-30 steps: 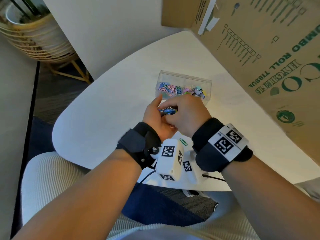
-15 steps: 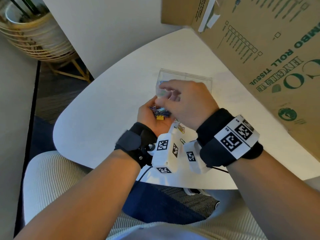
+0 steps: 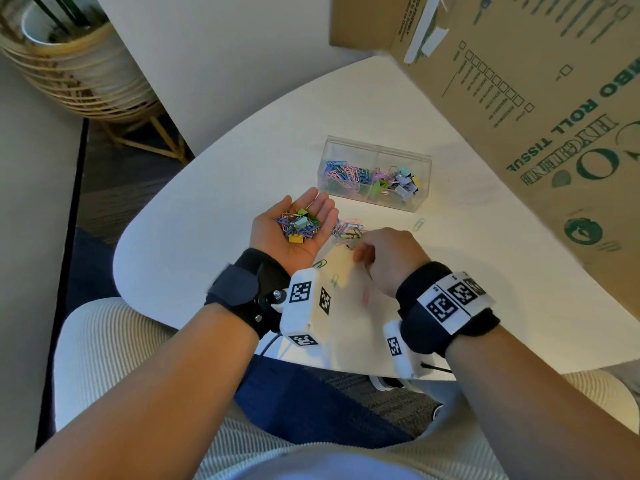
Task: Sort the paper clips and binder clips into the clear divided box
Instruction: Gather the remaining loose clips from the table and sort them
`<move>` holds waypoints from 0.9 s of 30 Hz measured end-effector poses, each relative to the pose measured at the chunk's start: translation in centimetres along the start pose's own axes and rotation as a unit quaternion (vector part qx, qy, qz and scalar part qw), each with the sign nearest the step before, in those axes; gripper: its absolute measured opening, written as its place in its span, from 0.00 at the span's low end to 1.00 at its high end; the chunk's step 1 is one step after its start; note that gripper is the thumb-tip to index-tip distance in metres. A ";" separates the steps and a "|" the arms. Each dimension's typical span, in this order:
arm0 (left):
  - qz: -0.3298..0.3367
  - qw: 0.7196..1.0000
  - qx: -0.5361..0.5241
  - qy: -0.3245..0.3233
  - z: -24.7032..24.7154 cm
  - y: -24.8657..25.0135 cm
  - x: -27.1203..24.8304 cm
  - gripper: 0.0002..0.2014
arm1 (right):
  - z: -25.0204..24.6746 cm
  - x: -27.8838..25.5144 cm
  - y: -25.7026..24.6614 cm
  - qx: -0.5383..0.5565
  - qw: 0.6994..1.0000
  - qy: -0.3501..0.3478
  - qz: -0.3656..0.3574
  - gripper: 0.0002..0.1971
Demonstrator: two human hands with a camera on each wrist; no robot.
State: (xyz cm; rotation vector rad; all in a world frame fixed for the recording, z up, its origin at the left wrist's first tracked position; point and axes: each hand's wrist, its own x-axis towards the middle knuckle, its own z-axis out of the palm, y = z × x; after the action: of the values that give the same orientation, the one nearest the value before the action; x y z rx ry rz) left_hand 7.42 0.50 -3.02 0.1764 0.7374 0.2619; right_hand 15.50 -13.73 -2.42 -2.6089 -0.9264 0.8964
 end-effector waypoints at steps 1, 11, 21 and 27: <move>-0.004 1.000 0.008 0.004 0.0 -0.1 0.0 0.20 | 0.0 0.3 -0.2 0.023 0.999 0.023 0.004 0.17; -0.008 1.000 0.013 0.011 -0.2 -0.1 0.2 0.21 | 0.4 1.4 -1.1 -0.052 0.998 0.047 0.000 0.34; 0.009 1.000 0.021 0.020 -0.4 0.1 0.3 0.20 | 0.0 3.1 -1.3 -0.042 0.990 0.115 -0.064 0.11; 0.006 0.999 0.026 0.036 -0.7 -0.1 0.2 0.20 | -1.9 2.6 -0.5 0.135 0.979 0.150 -0.041 0.05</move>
State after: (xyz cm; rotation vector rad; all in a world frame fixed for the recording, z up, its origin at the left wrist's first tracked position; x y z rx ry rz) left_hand 7.13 0.51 -3.72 0.2222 0.8147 0.2623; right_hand 18.01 -11.72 -1.88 -2.3668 -0.7654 0.5440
